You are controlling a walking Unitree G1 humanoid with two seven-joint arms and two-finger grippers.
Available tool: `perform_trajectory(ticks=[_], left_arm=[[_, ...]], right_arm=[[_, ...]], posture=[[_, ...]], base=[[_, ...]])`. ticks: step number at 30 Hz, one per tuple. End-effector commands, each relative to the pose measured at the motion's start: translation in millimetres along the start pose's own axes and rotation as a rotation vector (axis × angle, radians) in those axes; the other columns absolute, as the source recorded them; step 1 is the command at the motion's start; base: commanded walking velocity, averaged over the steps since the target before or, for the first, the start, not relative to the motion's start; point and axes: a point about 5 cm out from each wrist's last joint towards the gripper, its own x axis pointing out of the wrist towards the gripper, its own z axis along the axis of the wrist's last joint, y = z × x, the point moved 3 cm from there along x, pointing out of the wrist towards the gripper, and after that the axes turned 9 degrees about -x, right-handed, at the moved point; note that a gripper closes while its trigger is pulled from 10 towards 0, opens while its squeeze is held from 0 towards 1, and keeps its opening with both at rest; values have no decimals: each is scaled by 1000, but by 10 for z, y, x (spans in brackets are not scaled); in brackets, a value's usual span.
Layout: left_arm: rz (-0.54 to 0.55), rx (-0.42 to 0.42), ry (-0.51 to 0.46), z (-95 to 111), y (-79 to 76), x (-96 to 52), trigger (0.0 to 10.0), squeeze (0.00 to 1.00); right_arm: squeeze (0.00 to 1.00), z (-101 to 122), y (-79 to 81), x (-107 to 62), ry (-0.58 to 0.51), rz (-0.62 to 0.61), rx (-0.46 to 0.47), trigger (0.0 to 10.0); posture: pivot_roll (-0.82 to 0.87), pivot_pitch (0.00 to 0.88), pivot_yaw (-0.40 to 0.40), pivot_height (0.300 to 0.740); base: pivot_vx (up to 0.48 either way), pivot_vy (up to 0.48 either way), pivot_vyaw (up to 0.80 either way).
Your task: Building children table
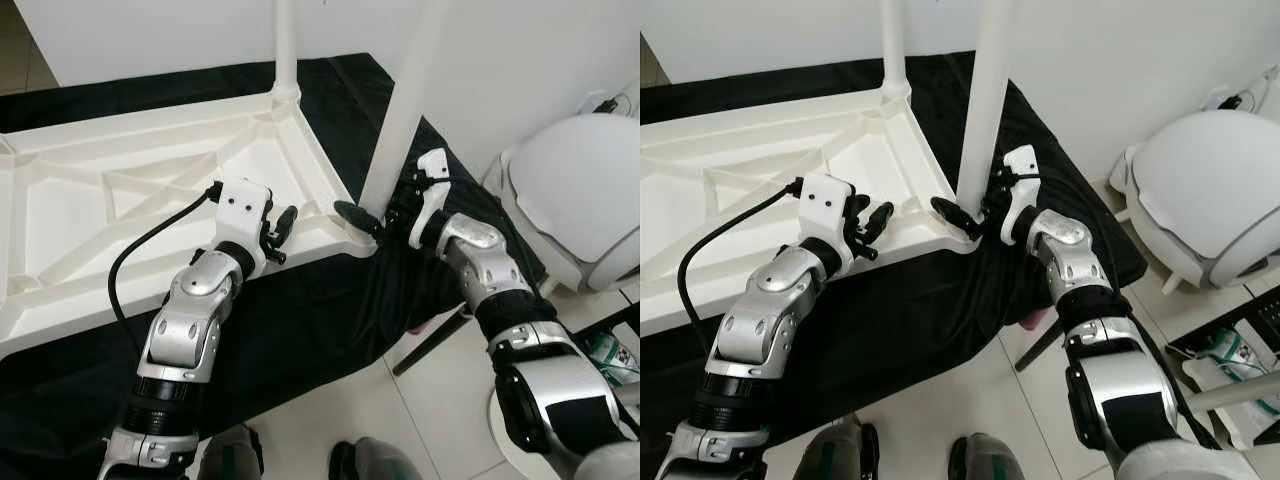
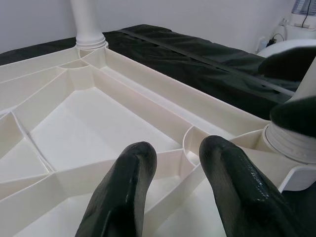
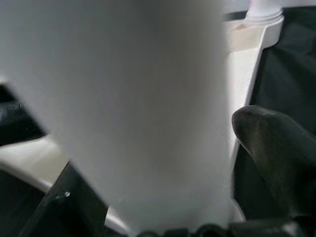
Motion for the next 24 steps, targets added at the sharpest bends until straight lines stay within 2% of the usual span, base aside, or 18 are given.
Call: perform_trajectory(ticks=[1,6,7,8,9,14,19,22,23,24], left_arm=[[-46,5,9,-8,-97,-45,10000,0],[-66,17,26,-54,-126,-90,10000,0],[-65,21,29,-62,-126,-95,10000,0],[-65,21,29,-62,-126,-95,10000,0],[-88,40,35,-86,-152,-131,10000,0],[-167,134,75,-228,-257,-250,10000,0],[-165,140,71,-230,-271,-258,10000,0],[-155,145,63,-230,-279,-260,10000,0],[-151,144,61,-230,-277,-261,10000,0],[-151,144,61,-230,-277,-261,10000,0]], right_arm=[[0,-16,39,27,-2,36,-19,10000],[0,-29,71,50,-4,64,-26,10000],[0,-33,77,54,-4,72,-28,6706],[0,-33,77,54,-4,72,-28,6706],[0,-34,60,49,-8,62,-24,0],[0,-28,-26,8,-16,22,-22,0],[0,-28,-59,-23,-27,-1,-20,0],[0,-18,-132,-70,-50,-90,5,0],[0,-29,-154,-82,-44,-127,10,2627],[0,-29,-154,-82,-44,-127,10,2627]], posture=[[28,0,-54,740],[30,0,-56,740],[30,0,-56,740],[30,0,-56,740],[34,0,-64,740],[32,0,-67,740],[31,0,-69,740],[30,0,-77,740],[28,0,-77,740],[28,0,-77,740]], base=[[0,0,0],[0,0,0],[0,0,0],[0,0,0],[0,0,0],[0,0,0],[0,0,0],[0,0,0],[0,0,0],[0,0,0]])
